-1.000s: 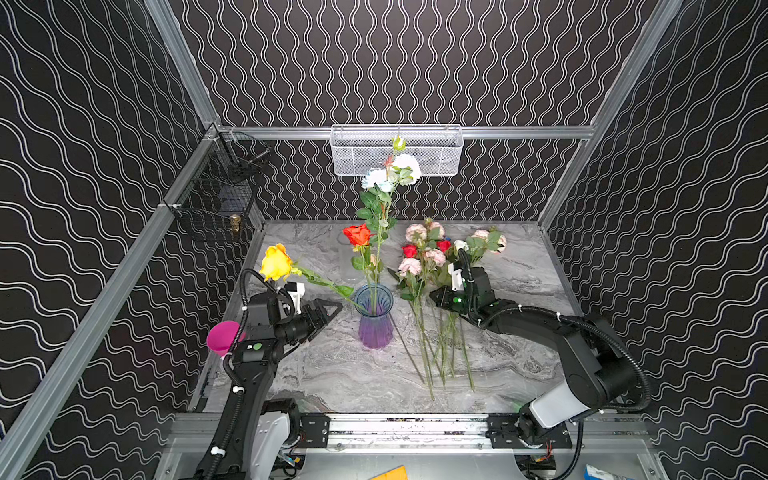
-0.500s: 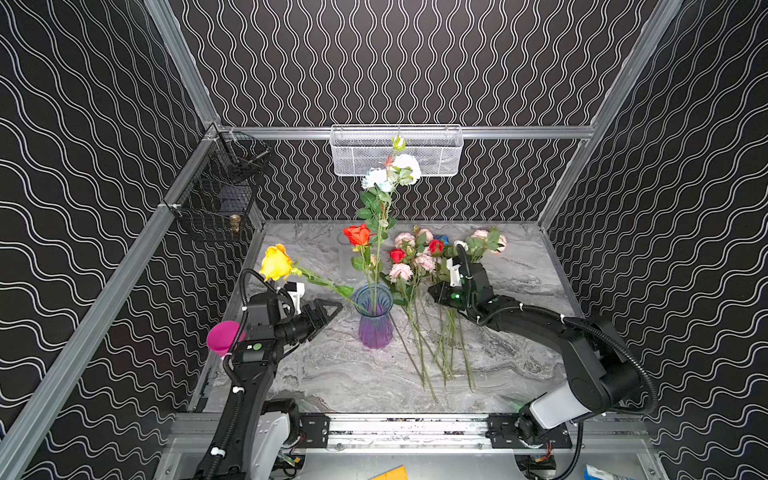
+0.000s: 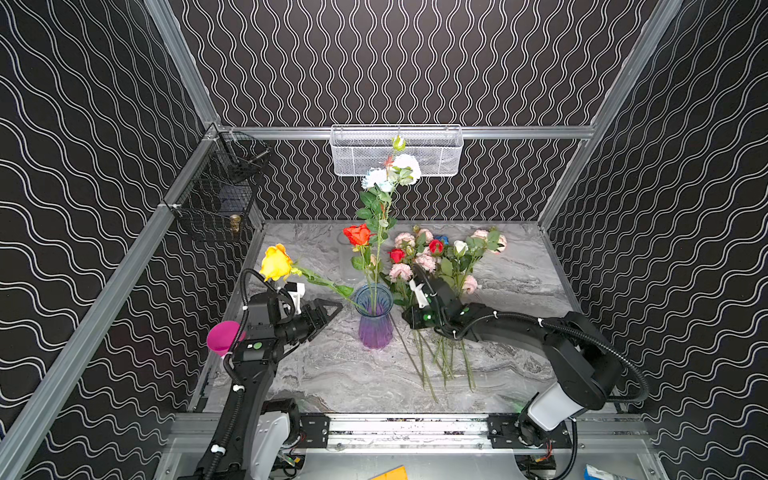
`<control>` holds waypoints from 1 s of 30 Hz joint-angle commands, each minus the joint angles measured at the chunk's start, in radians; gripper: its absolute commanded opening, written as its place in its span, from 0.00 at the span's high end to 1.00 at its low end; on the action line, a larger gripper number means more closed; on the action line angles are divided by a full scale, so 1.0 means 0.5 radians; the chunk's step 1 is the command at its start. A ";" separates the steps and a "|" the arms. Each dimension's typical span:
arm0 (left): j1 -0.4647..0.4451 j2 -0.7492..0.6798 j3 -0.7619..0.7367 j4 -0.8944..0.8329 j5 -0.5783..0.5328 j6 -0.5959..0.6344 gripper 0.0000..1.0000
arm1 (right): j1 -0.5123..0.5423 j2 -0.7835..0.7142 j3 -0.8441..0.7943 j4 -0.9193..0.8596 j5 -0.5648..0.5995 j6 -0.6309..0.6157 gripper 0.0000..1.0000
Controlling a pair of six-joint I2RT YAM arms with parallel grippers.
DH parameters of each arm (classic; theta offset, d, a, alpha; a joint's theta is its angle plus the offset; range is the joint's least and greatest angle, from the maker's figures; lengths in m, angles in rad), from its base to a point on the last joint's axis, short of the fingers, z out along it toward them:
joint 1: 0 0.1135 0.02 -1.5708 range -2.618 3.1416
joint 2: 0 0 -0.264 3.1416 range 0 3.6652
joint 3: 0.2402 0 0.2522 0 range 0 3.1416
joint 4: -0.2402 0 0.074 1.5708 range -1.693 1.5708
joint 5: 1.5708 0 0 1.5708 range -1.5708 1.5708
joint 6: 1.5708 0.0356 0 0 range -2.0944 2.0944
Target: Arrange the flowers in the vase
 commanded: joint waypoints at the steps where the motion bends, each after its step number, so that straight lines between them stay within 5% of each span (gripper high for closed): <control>1: 0.000 0.006 0.012 0.030 0.027 0.041 0.16 | 0.104 -0.076 -0.051 -0.238 0.213 -0.040 0.81; 8: 0.002 0.030 0.009 0.038 0.038 0.041 0.16 | 0.385 -0.275 -0.173 -0.541 0.319 0.042 0.72; 20: 0.002 0.009 0.014 0.035 0.044 0.042 0.16 | 0.462 0.051 -0.083 -0.544 0.321 -0.042 0.67; 30: 0.002 0.002 0.015 0.026 0.029 0.046 0.16 | 0.462 0.105 -0.043 -0.639 0.474 0.037 0.94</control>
